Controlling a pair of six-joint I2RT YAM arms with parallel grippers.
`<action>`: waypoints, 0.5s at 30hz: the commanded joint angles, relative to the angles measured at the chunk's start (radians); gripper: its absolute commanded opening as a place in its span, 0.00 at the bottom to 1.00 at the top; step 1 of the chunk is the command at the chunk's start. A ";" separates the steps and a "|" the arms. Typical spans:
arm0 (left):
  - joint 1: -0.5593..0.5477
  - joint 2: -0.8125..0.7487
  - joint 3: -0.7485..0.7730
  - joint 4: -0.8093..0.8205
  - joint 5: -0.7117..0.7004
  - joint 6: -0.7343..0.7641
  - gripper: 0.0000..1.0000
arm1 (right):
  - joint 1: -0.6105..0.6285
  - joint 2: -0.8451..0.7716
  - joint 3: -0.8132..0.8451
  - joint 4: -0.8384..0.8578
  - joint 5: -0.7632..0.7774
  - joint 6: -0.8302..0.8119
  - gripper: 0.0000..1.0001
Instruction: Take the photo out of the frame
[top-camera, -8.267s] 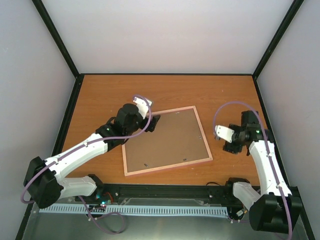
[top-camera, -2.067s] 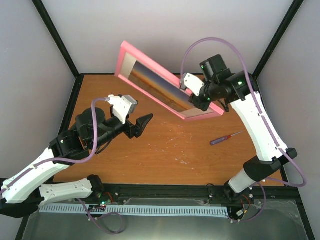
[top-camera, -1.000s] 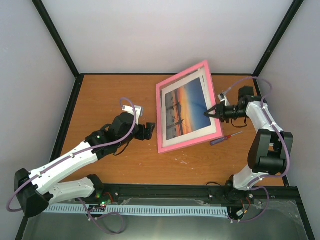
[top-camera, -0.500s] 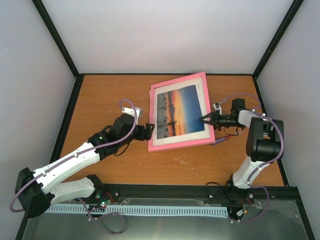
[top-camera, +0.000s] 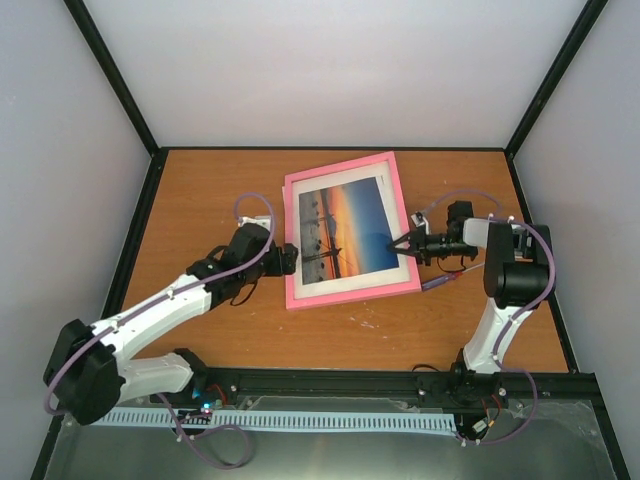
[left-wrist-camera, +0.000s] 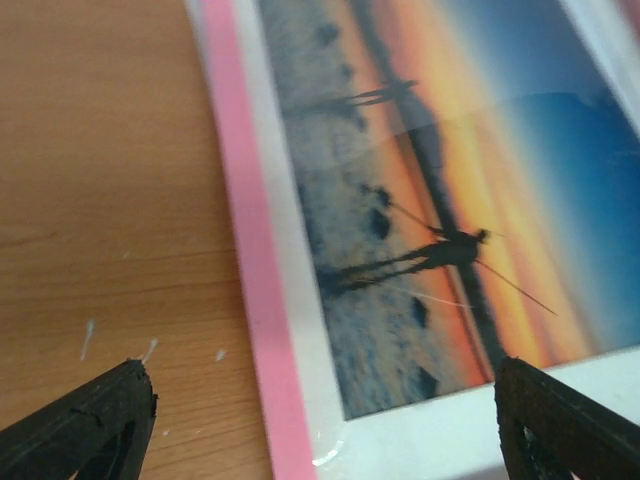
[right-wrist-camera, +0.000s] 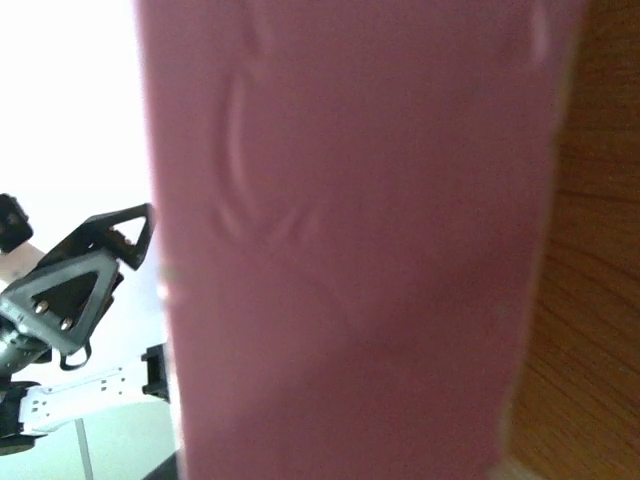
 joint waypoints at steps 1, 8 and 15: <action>0.075 0.060 -0.026 0.016 0.034 -0.111 0.91 | 0.010 -0.030 -0.037 -0.037 0.176 -0.049 0.04; 0.101 0.275 0.006 0.071 0.033 -0.155 0.80 | 0.015 -0.107 -0.105 0.003 0.261 -0.047 0.28; 0.107 0.463 0.091 0.120 0.030 -0.140 0.68 | 0.022 -0.128 -0.124 0.008 0.280 -0.077 0.29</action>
